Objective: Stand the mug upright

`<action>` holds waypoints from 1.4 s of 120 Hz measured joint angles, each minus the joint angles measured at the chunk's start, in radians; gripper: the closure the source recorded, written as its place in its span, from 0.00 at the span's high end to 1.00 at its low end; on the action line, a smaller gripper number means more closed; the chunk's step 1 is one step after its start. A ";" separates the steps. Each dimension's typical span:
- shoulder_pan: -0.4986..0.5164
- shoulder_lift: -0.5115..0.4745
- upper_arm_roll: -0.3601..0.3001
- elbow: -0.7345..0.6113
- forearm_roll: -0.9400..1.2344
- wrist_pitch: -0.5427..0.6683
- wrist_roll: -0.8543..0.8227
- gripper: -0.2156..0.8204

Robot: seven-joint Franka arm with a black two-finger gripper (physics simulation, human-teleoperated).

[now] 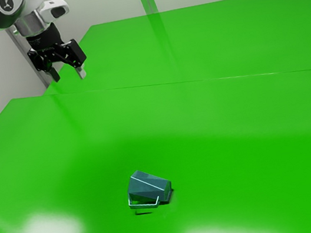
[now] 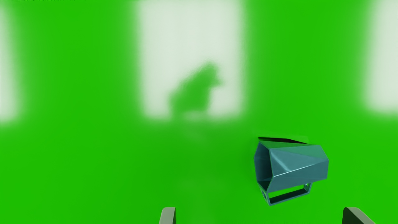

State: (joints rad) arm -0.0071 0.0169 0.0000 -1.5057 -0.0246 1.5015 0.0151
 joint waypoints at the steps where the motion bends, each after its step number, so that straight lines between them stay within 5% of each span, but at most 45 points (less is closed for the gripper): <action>1: 0.000 0.000 0.000 0.000 0.000 0.000 0.000 0.77; 24: 0.011 -0.022 0.000 -0.025 0.000 0.000 0.006 0.77; 55: 0.044 -0.111 0.007 -0.219 -0.037 0.104 0.025 0.77; 123: 0.057 -0.207 0.060 -0.715 -0.486 0.499 0.238 0.76; 168: 0.058 -0.228 0.119 -0.919 -0.699 0.586 0.437 0.76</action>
State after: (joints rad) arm 0.0509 -0.2115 0.1193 -2.4246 -0.7237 2.0877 0.4521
